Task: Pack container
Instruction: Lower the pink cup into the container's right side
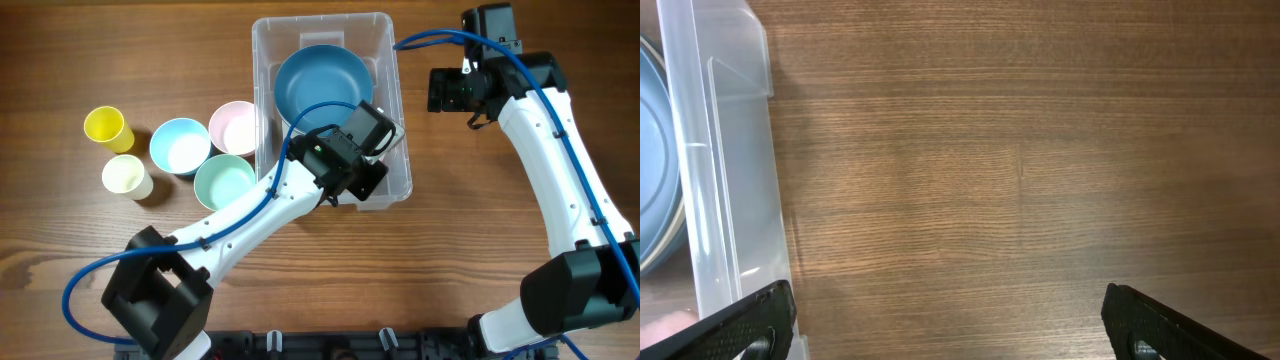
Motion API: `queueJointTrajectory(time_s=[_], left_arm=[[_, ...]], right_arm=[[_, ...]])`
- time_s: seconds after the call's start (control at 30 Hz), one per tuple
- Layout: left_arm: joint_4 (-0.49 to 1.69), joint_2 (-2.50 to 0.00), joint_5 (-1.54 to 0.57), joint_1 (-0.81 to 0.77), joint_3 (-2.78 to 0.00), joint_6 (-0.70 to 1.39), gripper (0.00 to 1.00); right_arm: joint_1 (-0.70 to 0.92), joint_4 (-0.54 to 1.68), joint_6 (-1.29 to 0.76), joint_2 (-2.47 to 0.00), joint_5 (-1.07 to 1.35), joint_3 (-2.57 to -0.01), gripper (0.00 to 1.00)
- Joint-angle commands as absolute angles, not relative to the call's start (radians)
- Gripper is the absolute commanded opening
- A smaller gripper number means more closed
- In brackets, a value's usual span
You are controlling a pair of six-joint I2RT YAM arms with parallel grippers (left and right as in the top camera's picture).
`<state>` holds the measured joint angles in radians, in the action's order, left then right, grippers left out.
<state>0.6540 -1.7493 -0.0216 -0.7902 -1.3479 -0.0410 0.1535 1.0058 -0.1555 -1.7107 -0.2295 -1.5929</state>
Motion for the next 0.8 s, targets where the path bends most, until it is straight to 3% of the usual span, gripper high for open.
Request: queueJointTrajectory(time_s=[0.0, 0.37, 0.77], left_arm=[[0.655, -1.757, -0.01, -0.79, -1.37, -0.064, 0.04], [0.775, -1.757, 0.083, -0.789, -1.37, -0.13, 0.04], [0.858, -1.757, 0.147, -0.756, -1.37, -0.044, 0.04]], right_arm=[[0.154, 1.002, -0.149, -1.691, -0.246, -1.597, 1.0], [0.154, 1.002, -0.149, -1.691, -0.246, -1.597, 1.0], [0.154, 1.002, -0.149, -1.691, -0.246, -1.597, 1.0]])
